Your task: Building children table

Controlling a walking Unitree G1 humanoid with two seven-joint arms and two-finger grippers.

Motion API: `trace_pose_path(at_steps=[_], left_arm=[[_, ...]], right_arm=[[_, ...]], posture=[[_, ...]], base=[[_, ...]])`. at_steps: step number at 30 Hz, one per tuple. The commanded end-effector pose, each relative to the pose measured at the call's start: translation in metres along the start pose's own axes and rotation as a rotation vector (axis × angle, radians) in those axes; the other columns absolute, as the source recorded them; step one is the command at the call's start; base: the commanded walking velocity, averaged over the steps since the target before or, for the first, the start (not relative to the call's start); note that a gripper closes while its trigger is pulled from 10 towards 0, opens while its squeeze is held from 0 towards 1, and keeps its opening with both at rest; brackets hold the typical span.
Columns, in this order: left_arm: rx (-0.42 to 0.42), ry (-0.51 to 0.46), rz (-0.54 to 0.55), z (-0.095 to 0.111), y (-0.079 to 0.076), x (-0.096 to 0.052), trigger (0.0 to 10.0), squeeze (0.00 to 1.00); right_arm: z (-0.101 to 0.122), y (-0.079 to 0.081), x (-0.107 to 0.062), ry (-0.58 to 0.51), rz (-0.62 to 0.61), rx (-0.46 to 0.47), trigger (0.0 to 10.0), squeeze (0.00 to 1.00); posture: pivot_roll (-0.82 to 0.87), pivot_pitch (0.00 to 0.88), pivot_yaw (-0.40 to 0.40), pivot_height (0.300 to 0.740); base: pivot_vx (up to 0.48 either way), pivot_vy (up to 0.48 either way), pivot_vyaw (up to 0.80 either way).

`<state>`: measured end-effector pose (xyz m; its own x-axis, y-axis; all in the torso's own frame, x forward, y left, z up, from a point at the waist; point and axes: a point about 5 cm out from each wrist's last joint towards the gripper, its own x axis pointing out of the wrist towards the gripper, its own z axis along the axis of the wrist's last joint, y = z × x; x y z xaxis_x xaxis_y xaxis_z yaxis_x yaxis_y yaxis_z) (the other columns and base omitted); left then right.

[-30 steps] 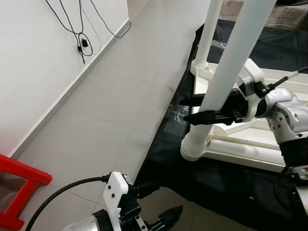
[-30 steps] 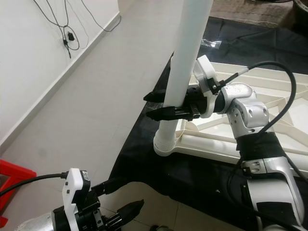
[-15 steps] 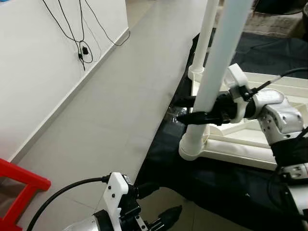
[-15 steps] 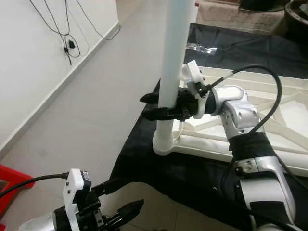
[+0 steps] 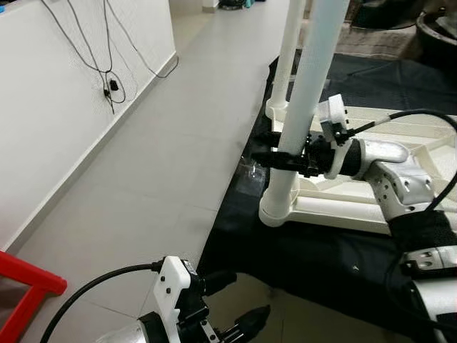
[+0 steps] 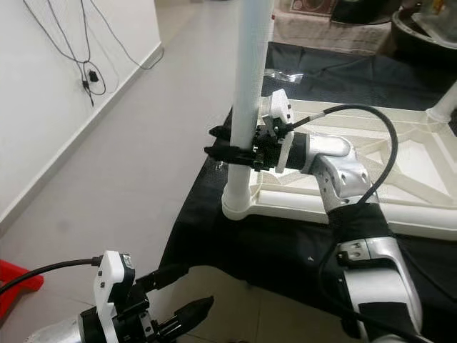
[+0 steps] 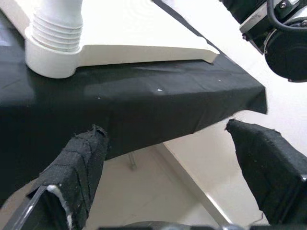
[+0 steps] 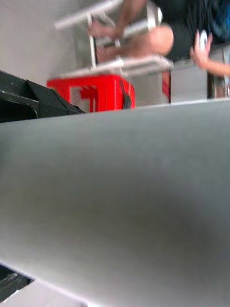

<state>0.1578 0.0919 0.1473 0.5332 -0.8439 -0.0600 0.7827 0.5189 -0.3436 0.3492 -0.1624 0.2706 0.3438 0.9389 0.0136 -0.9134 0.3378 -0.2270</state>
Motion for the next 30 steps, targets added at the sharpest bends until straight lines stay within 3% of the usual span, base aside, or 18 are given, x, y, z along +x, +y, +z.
trace_pose_path(at_steps=[1,4,14,18,21,23,25,30], left_arm=[[-0.006,0.02,0.005,-0.005,-0.001,-0.001,10.0,0.0],[-0.006,0.02,0.004,-0.005,-0.001,-0.001,10.0,0.0],[-0.007,0.021,0.002,-0.004,-0.001,-0.002,10.0,0.0],[-0.006,0.021,0.002,-0.004,0.0,-0.002,10.0,0.0],[-0.006,0.022,0.001,-0.004,0.0,-0.002,10.0,0.0],[-0.007,0.022,-0.002,-0.003,0.0,-0.002,10.0,0.0],[-0.007,0.022,-0.002,-0.003,0.0,-0.002,10.0,0.0],[-0.009,0.013,0.006,-0.002,0.001,-0.002,10.0,0.0]], right_arm=[[-0.029,-0.002,-0.004,0.095,-0.114,0.076,10.0,0.0],[-0.028,-0.006,-0.002,0.071,-0.202,0.092,10.0,0.0],[-0.029,-0.003,0.004,0.04,-0.303,0.104,10.0,0.0],[-0.032,-0.003,0.004,0.027,-0.476,0.119,10.0,0.0],[-0.034,-0.003,0.004,0.033,-0.534,0.129,10.0,0.0],[-0.04,-0.004,0.005,0.058,-0.68,0.159,10.0,0.0],[-0.04,-0.004,0.005,0.058,-0.68,0.159,10.0,0.0],[-0.044,0.0,0.018,0.077,-0.832,0.173,10.0,0.0]], posture=[[0.13,0.229,-0.022,0.74],[0.13,0.231,-0.021,0.74],[0.13,0.234,-0.02,0.74],[0.12,0.233,-0.016,0.74],[0.12,0.232,-0.016,0.74],[0.12,0.228,-0.015,0.74],[0.12,0.228,-0.015,0.74],[0.12,0.22,-0.018,0.74]], base=[[0.0,0.0,0.0],[0.0,0.0,0.0],[0.0,0.0,0.0],[0.0,0.0,0.0],[0.0,0.0,0.0],[0.0,0.0,0.0],[0.0,0.0,0.0],[0.0,0.0,0.0]])
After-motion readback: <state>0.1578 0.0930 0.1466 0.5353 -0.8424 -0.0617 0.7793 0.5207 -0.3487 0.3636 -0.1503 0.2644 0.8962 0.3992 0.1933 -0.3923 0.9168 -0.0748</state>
